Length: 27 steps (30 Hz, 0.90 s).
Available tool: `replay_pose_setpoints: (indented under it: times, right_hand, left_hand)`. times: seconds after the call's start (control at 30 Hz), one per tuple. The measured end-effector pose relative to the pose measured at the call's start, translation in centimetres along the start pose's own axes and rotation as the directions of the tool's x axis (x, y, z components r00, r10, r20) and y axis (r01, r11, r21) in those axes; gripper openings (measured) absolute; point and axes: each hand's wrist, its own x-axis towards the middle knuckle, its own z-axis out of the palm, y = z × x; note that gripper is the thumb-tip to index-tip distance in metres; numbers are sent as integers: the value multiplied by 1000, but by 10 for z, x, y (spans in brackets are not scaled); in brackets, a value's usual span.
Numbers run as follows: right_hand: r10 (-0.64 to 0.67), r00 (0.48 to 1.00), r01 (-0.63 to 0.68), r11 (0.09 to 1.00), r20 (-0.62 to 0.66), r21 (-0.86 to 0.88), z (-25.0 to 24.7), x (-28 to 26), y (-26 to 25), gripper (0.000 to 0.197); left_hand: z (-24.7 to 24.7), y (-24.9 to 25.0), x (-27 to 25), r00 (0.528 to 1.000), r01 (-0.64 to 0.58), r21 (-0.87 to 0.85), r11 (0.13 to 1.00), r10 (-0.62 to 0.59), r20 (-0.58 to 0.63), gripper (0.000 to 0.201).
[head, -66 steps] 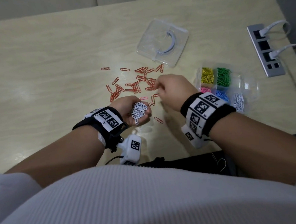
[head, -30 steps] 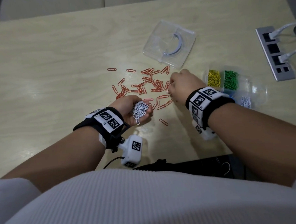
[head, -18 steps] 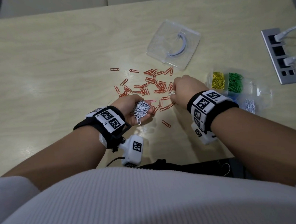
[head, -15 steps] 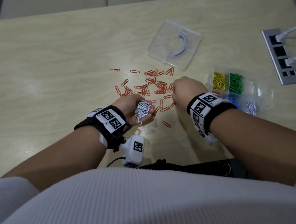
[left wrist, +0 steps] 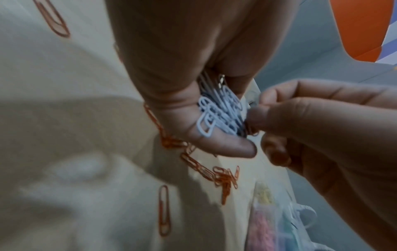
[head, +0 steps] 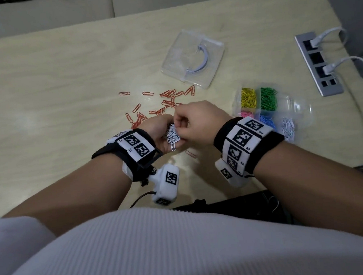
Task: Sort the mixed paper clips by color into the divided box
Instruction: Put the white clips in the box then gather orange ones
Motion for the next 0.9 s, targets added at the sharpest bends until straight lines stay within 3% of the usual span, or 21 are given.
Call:
replay_pose_setpoints:
  times: [0.2, 0.4, 0.57, 0.7, 0.77, 0.9]
  right_hand:
    - [52, 979, -26, 991, -198, 132, -34, -24, 39, 10]
    - [321, 861, -287, 947, -394, 146, -85, -61, 115, 17]
    - [619, 713, -608, 780, -330, 148, -106, -99, 180, 31]
    - [730, 644, -698, 683, -228, 217, -101, -117, 209, 47]
    - [726, 666, -695, 687, -172, 211, -97, -123, 217, 47]
    - [631, 775, -624, 773, -32, 110, -83, -129, 223, 43]
  left_hand:
    - [47, 5, 0, 998, 0, -29, 1000, 2, 56, 22]
    - [117, 2, 2, 996, -24, 21, 999, 22, 91, 26]
    - [182, -7, 10, 988, -51, 132, 990, 31, 154, 27]
    - [223, -15, 22, 983, -66, 152, 986, 37, 182, 26]
    - [238, -18, 29, 983, -76, 153, 985, 48, 180, 26]
    - [255, -24, 40, 987, -115, 144, 983, 97, 128, 26]
